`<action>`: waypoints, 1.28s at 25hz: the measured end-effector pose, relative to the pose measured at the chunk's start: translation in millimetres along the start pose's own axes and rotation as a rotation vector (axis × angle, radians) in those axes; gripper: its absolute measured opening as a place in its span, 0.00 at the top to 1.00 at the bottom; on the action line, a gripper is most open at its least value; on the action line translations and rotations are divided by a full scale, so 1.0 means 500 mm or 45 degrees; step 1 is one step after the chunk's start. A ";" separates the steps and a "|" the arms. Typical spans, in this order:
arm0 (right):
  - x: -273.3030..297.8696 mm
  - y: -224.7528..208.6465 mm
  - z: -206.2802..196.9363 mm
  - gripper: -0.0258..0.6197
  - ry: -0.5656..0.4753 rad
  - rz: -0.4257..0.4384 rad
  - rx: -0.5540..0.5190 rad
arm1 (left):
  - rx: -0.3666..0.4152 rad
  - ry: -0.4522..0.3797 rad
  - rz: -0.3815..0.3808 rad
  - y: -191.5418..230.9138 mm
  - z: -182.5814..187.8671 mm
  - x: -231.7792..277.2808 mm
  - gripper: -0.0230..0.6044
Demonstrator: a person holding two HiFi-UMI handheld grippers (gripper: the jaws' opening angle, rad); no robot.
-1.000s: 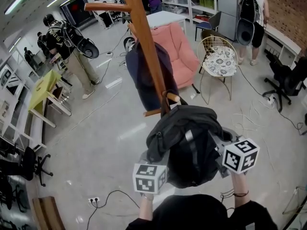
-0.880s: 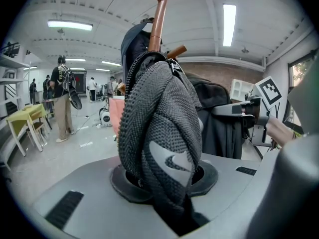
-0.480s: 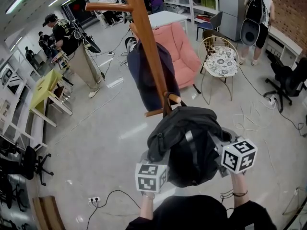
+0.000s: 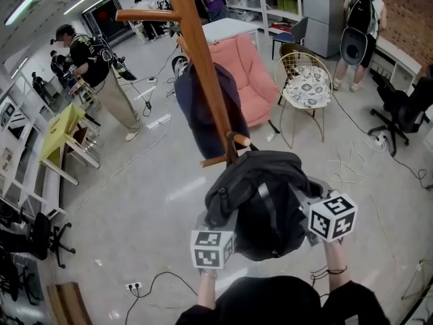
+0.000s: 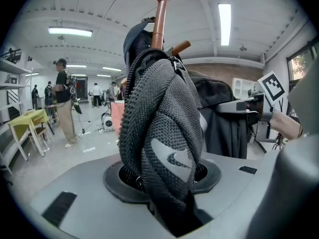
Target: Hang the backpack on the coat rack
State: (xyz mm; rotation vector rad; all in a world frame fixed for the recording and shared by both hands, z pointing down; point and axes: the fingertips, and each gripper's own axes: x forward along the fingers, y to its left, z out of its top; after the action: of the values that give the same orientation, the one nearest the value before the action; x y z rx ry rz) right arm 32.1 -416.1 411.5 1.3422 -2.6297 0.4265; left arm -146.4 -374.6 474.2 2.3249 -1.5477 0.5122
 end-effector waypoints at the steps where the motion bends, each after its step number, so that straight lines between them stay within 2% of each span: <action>1: 0.001 -0.001 0.000 0.86 -0.005 0.002 0.000 | -0.001 -0.007 0.004 0.001 0.000 0.001 0.69; 9: -0.004 0.002 -0.006 0.84 -0.075 0.020 0.020 | -0.026 -0.075 0.037 0.009 -0.007 0.005 0.64; 16: -0.012 0.000 0.005 0.68 -0.121 0.012 0.024 | -0.031 -0.089 0.065 0.017 0.002 -0.005 0.60; 21: -0.025 0.016 0.005 0.63 -0.133 0.033 -0.017 | -0.045 -0.102 0.088 0.022 -0.008 -0.029 0.56; 32: -0.064 0.049 -0.012 0.60 -0.183 0.041 -0.182 | -0.091 -0.105 0.165 0.010 -0.063 -0.097 0.55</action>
State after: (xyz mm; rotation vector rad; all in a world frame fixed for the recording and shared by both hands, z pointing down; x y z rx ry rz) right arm 31.1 -375.9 404.4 1.3334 -2.7394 0.1470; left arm -172.1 -323.0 480.7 2.2287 -1.7336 0.3884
